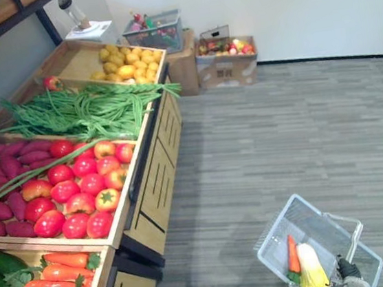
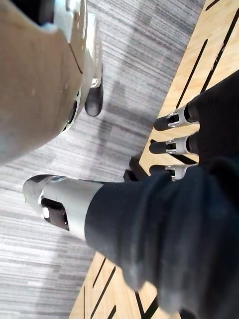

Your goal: Pick vegetable in the basket

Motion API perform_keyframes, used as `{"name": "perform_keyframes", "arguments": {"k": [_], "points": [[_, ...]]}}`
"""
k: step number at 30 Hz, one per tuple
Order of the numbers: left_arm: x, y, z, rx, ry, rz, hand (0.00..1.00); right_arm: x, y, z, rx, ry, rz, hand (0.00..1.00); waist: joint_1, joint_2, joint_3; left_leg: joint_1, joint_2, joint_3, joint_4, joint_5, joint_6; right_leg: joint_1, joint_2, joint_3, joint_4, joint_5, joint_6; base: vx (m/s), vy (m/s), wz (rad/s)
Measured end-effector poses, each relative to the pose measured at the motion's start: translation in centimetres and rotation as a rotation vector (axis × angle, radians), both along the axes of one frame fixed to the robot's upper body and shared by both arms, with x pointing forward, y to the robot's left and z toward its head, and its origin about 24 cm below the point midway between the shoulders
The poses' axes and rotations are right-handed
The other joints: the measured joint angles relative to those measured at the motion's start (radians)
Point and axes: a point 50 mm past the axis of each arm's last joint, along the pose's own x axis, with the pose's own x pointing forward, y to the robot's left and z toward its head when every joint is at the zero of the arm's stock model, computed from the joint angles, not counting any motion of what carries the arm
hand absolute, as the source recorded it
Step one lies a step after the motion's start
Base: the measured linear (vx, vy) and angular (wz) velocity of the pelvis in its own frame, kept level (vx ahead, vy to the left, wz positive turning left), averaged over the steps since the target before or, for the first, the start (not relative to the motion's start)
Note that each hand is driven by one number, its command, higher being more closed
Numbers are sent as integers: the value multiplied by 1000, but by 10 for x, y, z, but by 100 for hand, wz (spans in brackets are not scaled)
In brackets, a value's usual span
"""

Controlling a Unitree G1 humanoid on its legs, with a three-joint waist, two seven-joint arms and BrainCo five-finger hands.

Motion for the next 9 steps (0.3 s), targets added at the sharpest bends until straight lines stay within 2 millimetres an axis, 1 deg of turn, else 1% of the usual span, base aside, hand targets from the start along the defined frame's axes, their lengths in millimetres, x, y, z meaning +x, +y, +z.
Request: {"name": "perform_keyframes", "arguments": {"k": [3,9], "points": [[1,0,0,-1,0,-18,0,1,0,0,-1,0,7,100,0,1,-1,0,0,-1,0,-3,3,-3,0,0,-3,3,4,-26,11,1],[-1,0,0,-12,0,13,0,2,1,0,-3,1,25,100,-1,1,-1,-1,-1,-1,-1,-3,3,-2,2,2,-14,8,5,-4,2,-1]]}}
